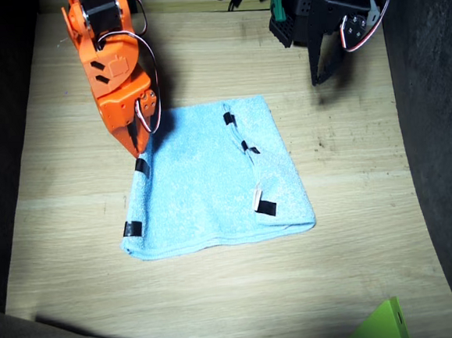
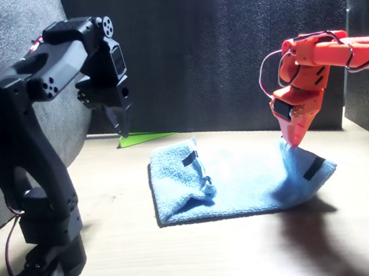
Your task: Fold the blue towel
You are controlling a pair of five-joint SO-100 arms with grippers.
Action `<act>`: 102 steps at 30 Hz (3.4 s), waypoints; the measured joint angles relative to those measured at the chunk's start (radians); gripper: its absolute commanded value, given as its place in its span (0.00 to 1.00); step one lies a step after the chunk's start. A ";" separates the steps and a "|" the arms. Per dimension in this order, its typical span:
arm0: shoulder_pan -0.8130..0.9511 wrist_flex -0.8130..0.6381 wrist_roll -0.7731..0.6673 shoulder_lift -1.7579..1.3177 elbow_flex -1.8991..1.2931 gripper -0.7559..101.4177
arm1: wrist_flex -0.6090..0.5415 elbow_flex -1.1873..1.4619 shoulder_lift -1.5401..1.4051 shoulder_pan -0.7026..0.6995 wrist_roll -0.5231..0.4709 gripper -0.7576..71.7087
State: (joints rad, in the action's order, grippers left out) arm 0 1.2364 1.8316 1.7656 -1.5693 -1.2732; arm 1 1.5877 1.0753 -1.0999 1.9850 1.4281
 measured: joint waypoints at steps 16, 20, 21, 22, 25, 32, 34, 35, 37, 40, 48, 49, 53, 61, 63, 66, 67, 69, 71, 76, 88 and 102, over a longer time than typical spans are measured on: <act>0.029 -0.026 0.023 -0.035 -0.089 0.00 | 0.311 -0.709 0.397 0.147 0.031 0.01; 0.037 -0.031 0.023 -0.049 -0.104 0.00 | 0.322 -0.739 0.417 0.184 0.028 0.01; 0.035 -0.029 0.023 -0.049 -0.104 0.00 | 0.322 -0.739 0.417 0.192 0.026 0.01; 0.034 -0.029 0.023 -0.049 -0.104 0.00 | 0.324 -0.742 0.417 0.202 0.026 0.01; 0.034 -0.029 0.023 -0.051 -0.104 0.00 | 0.324 -0.761 0.436 0.235 0.026 0.01; 0.028 -0.055 0.023 -0.031 -0.123 0.00 | 0.324 -0.790 0.468 0.291 0.012 0.01; 0.021 -0.052 0.023 -0.031 -0.123 0.00 | 0.324 -0.819 0.489 0.302 0.009 0.01; 0.018 -0.049 0.023 -0.031 -0.123 0.00 | 0.324 -0.838 0.505 0.307 0.011 0.01; 0.014 -0.052 0.023 -0.031 -0.123 0.00 | 0.324 -0.870 0.540 0.314 0.015 0.01; 0.000 -0.048 0.023 -0.031 -0.123 0.00 | 0.324 -0.907 0.558 0.328 0.015 0.01; -0.002 -0.048 0.023 -0.031 -0.141 0.00 | 0.324 -0.983 0.594 0.367 0.026 0.01; -0.002 -0.048 0.021 -0.031 -0.141 0.00 | 0.324 -0.997 0.609 0.373 0.026 0.01; -0.002 -0.048 0.020 -0.031 -0.141 0.00 | 0.324 -1.028 0.667 0.402 0.028 0.01; -0.035 -0.048 0.014 -0.031 -0.160 0.00 | 0.324 -1.100 0.798 0.434 0.046 0.37; -0.031 -0.048 0.008 -0.032 -0.160 0.00 | 0.324 -1.120 0.816 0.431 0.046 0.41; -0.028 -0.048 0.000 -0.032 -0.160 0.00 | 0.324 -1.150 0.821 0.431 0.048 0.45; -0.029 -0.048 0.000 -0.032 -0.160 0.00 | 0.324 -1.157 0.821 0.431 0.057 0.45; -0.029 -0.043 0.005 -0.032 -0.160 0.00 | 0.324 -1.160 0.819 0.422 0.061 0.46; -0.028 -0.040 0.003 -0.032 -0.160 0.00 | 0.324 -1.160 0.815 0.405 0.064 0.46; -0.029 -0.038 0.002 -0.032 -0.160 0.00 | 0.333 -1.161 0.752 0.360 0.060 0.44; -0.023 -0.049 0.008 -0.037 -0.193 0.00 | 0.342 -1.143 0.741 0.350 0.044 0.01; -0.023 -0.066 0.008 -0.038 -0.213 0.00 | 0.342 -1.126 0.548 0.360 0.012 0.09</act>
State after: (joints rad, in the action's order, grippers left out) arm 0 1.2134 1.7656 1.7733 -1.6076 -1.4864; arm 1 1.9297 -0.0506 -0.5522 2.3455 1.4404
